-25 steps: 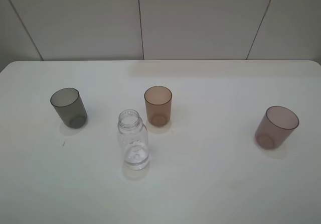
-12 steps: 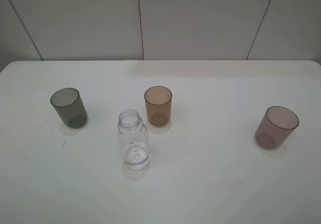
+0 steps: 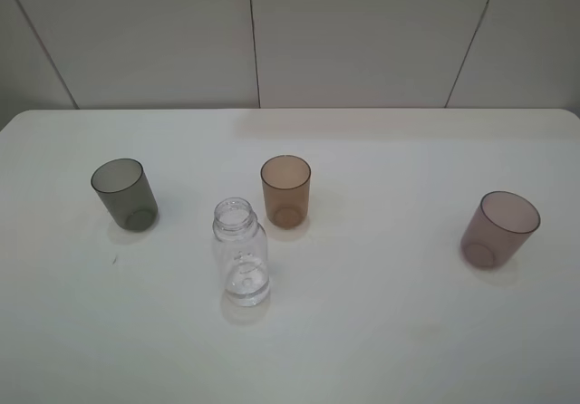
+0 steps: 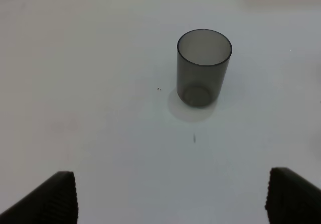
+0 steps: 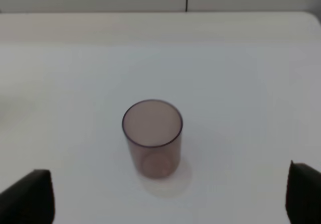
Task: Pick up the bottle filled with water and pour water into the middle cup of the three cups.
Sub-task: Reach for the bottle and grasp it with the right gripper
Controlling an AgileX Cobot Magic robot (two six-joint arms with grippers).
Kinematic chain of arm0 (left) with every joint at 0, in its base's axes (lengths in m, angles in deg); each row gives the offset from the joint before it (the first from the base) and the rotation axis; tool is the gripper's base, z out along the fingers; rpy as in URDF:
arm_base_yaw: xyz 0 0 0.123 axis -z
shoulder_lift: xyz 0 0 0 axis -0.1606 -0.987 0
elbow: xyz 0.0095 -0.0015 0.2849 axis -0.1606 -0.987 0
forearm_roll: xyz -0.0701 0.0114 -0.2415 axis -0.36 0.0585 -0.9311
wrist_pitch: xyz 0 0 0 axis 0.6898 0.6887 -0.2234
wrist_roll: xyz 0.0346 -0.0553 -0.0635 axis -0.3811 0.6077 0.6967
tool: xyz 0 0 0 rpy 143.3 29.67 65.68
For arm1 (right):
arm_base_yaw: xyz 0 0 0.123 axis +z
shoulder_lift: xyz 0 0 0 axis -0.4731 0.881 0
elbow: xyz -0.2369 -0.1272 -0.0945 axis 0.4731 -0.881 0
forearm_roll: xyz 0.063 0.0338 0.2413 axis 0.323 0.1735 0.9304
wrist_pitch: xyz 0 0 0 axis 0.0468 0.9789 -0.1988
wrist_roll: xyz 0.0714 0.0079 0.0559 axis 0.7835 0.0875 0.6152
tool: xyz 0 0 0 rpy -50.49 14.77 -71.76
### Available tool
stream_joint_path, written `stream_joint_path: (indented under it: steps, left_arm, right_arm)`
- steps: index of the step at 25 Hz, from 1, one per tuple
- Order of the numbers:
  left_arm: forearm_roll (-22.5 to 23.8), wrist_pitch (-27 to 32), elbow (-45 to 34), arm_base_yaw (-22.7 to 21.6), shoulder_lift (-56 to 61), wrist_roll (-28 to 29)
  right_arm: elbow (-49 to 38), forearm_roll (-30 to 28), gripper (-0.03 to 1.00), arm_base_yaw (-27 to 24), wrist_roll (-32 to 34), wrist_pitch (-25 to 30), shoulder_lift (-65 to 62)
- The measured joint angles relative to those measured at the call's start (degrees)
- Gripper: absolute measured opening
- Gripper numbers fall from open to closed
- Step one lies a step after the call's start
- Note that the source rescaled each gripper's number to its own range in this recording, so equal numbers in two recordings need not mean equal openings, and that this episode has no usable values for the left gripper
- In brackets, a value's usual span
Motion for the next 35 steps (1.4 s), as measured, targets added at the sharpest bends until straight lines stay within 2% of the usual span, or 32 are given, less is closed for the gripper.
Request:
stream_joint_path:
  steps: [5,8,11,14,17,24,29,33,35]
  left_arm:
    - [0.00,0.00,0.00,0.00,0.00,0.00]
    - [0.00,0.00,0.00,0.00,0.00,0.00]
    - [0.00,0.00,0.00,0.00,0.00,0.00]
    - [0.00,0.00,0.00,0.00,0.00,0.00]
    - [0.00,0.00,0.00,0.00,0.00,0.00]
    - [0.00,0.00,0.00,0.00,0.00,0.00]
    - [0.00,0.00,0.00,0.00,0.00,0.00]
    - [0.00,0.00,0.00,0.00,0.00,0.00]
    - [0.00,0.00,0.00,0.00,0.00,0.00]
  right_arm:
    - [4.33,5.95,1.00,0.00,-0.19,-7.80,18.05]
    - [6.91,7.86,1.00,2.55,-0.19,-13.55,28.73]
    - [7.95,7.80,1.00,10.07,-0.19,-19.83,37.47]
    - [7.95,7.59,1.00,20.12,-0.19,-27.45,44.34]
    - [8.08,8.20,1.00,28.13,-0.19,-32.05,48.79]
    - [8.03,9.00,1.00,40.42,-0.19,-39.44,54.69]
    - [2.33,8.87,1.00,47.21,-1.90,-46.23,54.87]
    - [-5.68,9.97,1.00,52.53,-8.42,-57.52,54.87]
    - [-9.47,13.19,1.00,55.40,-12.00,-64.82,54.87]
